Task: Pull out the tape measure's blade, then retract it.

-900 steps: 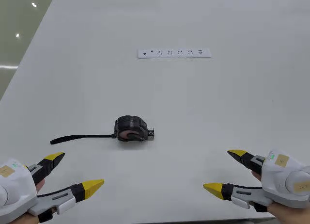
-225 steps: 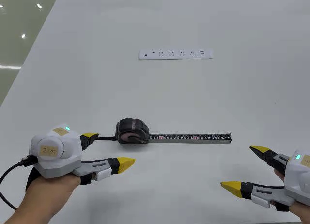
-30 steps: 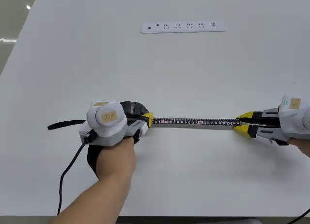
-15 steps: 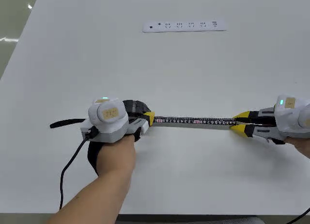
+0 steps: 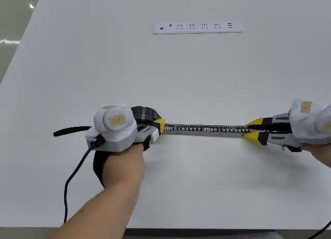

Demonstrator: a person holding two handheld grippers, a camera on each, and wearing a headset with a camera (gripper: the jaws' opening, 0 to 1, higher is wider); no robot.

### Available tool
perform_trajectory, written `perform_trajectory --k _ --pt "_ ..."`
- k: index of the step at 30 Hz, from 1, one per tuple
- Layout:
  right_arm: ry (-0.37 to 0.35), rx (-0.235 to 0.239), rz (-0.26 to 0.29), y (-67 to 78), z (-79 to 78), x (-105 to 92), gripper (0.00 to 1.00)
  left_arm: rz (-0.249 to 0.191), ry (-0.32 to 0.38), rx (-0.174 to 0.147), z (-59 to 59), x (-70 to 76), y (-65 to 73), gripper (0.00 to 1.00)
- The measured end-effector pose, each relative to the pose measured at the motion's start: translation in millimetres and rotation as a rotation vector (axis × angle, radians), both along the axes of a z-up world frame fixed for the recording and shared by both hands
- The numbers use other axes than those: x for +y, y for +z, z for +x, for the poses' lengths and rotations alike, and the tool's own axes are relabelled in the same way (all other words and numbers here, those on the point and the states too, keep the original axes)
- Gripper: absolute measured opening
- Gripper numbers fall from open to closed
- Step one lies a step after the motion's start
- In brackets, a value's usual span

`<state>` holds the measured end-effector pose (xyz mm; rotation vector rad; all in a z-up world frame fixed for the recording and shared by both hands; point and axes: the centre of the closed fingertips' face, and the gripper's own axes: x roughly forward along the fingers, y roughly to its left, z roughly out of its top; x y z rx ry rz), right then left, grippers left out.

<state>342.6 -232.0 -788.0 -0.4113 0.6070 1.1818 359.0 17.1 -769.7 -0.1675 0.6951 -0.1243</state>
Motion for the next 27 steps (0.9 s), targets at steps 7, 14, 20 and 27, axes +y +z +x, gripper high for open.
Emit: perform_trajectory --k 7,14,20,27 --pt "0.020 0.015 0.012 2.5 2.2 10.9 0.09 -0.022 0.009 0.005 -0.1 1.2 -0.4 0.59" --pt "0.032 0.019 0.016 3.9 4.1 19.6 0.09 -0.033 0.010 0.006 -0.3 0.6 0.1 0.59" --pt "0.043 0.022 0.014 2.3 4.8 26.0 0.09 -0.036 0.008 0.008 -0.7 0.3 0.7 0.59" --pt "0.043 0.027 0.015 0.5 4.9 27.6 0.09 -0.039 0.011 0.005 -0.8 0.6 0.9 0.59"
